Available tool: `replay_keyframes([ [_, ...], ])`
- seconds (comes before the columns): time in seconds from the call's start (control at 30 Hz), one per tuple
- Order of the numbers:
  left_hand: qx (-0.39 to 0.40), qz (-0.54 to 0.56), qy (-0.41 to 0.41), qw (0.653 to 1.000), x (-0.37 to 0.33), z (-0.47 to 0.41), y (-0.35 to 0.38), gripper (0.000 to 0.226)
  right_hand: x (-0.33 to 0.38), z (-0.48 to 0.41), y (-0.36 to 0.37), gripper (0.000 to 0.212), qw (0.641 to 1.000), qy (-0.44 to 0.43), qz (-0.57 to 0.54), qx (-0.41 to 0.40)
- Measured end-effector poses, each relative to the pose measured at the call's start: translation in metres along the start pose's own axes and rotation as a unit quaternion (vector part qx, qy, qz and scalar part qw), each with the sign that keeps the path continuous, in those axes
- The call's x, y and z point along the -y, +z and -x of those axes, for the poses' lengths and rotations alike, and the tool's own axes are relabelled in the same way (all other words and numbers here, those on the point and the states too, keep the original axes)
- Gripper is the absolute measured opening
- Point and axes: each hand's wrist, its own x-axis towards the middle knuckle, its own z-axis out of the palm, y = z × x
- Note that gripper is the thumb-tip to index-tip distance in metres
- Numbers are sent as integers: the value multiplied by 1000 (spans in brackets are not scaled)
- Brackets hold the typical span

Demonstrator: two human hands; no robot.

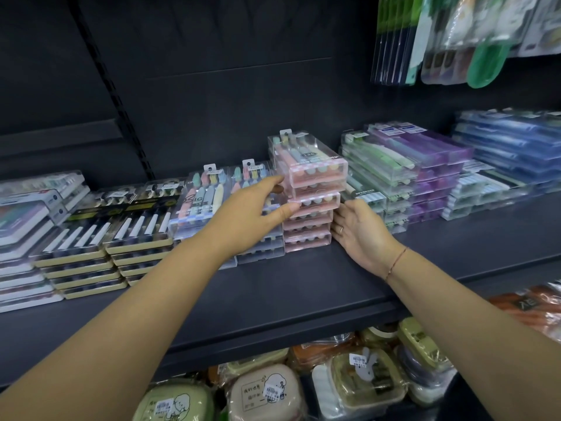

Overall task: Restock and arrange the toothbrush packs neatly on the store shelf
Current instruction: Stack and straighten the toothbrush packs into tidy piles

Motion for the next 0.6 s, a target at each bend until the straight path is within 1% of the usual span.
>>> replay_keyframes([
  [0.2, -6, 19, -3, 1000, 1, 1, 0, 70, 2, 8, 1, 42, 1000, -2, 9, 13],
  [0.3, -6, 23, -3, 1000, 0, 1, -1, 71, -1, 10, 5, 45, 1000, -8, 7, 8],
  [0.4, -10, 31, -8, 999, 0, 0, -2, 74, 2, 13, 6, 38, 1000, -14, 11, 10],
  [0.47, -3, 1, -9, 1000, -1, -1, -1, 77, 5, 13, 5, 35, 999, -38, 33, 10],
  [0.53, -4, -75, -3, 997, 0, -1, 1, 80, 9, 15, 5, 39, 995, -76, 69, 12],
  [0.6, -14, -115, -3, 993, 2, 1, 6, 75, 11, 18, 6, 43, 987, -108, 120, 20],
])
